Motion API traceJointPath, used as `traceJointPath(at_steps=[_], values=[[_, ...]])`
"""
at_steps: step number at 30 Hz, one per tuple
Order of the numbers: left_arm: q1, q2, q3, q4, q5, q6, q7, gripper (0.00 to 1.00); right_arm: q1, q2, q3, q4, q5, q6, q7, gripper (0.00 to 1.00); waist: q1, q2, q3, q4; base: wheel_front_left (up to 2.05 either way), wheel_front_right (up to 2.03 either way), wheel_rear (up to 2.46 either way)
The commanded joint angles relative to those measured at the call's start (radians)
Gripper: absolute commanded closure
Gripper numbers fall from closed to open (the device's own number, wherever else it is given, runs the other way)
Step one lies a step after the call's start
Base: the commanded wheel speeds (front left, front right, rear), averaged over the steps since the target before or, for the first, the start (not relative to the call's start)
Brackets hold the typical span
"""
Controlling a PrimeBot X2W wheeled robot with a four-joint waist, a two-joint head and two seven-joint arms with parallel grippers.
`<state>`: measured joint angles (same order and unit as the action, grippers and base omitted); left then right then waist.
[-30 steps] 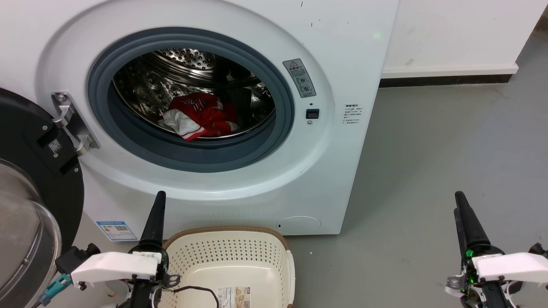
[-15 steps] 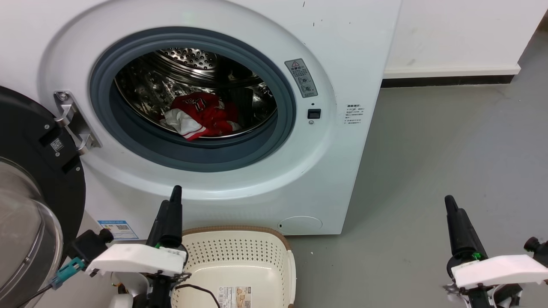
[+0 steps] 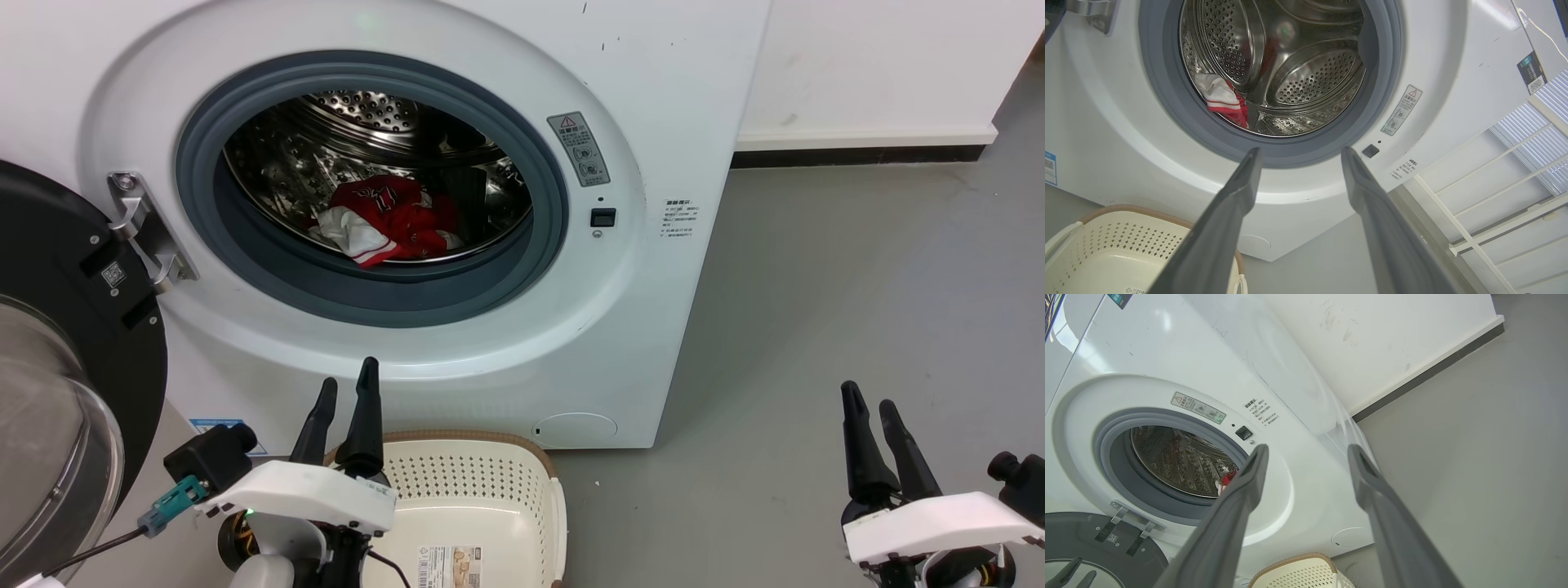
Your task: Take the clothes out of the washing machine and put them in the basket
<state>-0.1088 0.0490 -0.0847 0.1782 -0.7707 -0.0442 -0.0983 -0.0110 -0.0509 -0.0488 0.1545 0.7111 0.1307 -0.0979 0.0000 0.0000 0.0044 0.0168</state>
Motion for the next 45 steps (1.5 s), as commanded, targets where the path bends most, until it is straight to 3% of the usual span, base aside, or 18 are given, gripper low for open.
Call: traceJointPath(at_steps=[1, 24, 45], values=[[-0.028, 0.002, -0.006, -0.010, 0.036, 0.003, -0.010, 0.00, 0.003, 0.000, 0.001, -0.012, -0.033, 0.000, -0.011, 0.00, 0.0000, 0.0000, 0.000, 0.001, 0.00, 0.00, 0.00], [-0.029, 0.003, -0.048, -0.009, 0.364, 0.051, -0.075, 0.00, 0.031, 0.000, 0.013, -0.043, -0.341, 0.000, -0.065, 0.00, 0.0000, 0.0000, -0.005, 0.010, 0.00, 0.00, 0.00], [-0.022, 0.012, -0.057, 0.022, 0.560, 0.081, -0.121, 0.00, 0.061, 0.001, -0.004, -0.110, -0.555, 0.000, -0.053, 0.00, 0.0000, 0.0000, -0.009, 0.019, 0.00, 0.00, 0.00]])
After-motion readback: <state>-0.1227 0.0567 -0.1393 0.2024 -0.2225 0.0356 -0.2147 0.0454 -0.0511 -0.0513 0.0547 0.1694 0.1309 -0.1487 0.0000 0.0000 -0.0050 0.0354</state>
